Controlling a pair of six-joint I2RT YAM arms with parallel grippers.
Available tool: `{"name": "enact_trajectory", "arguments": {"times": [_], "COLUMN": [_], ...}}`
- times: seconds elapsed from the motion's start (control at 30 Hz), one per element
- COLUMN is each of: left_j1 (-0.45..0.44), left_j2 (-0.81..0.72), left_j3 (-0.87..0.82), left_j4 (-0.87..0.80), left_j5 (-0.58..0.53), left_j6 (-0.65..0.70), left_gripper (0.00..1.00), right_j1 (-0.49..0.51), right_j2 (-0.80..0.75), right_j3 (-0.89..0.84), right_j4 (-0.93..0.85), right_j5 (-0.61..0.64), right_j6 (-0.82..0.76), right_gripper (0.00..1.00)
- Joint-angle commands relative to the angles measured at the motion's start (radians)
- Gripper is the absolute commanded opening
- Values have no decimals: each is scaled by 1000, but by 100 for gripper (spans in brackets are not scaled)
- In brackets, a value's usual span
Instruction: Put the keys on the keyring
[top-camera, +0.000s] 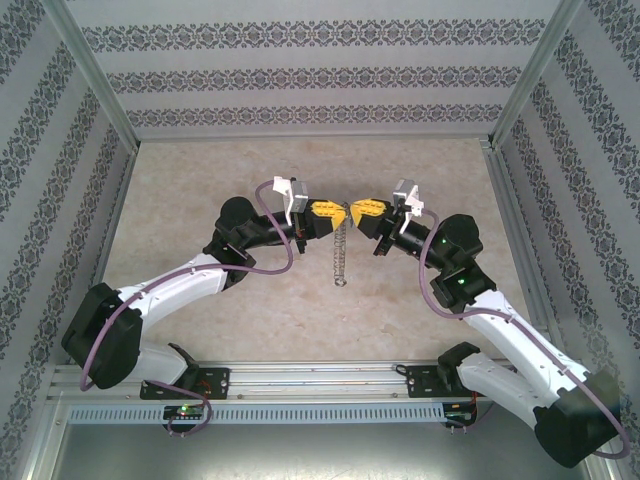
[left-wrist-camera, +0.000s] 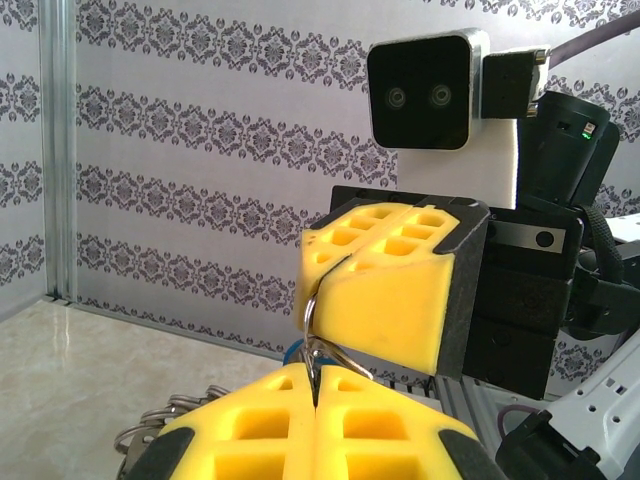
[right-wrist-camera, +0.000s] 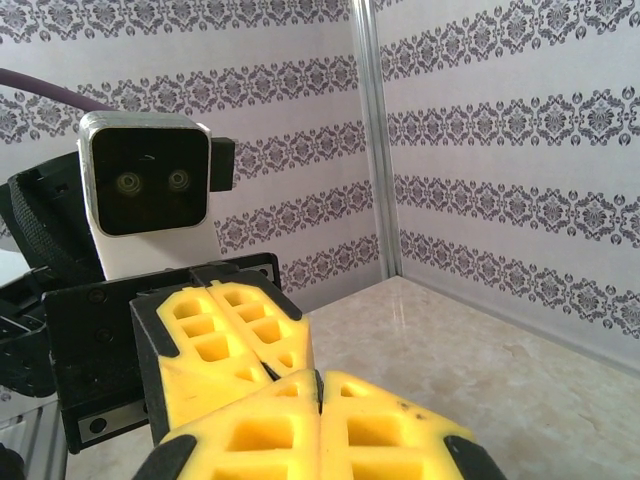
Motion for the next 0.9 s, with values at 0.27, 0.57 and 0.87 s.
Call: {"name": "enact_trajectory", "arguments": {"times": [0.27,0.57,0.87], "left_j1": [-38,-40,-41], "left_j2": [-30,-37,-46], "left_j3": [45,45,46], "left_j4": [60,67,90], "left_j5": [48,49,49], "left_j6": [12,12,2], "left_gripper": [0,0,0], "right_j1": [15,-12,-61], "right_j2": [51,27,4], "right_j3": [20,-13,-53], "right_j4": [0,-17,-31], "right_j5": [-41,4,10], "right_j6": [8,2,24], "right_gripper": [0,0,0]}}
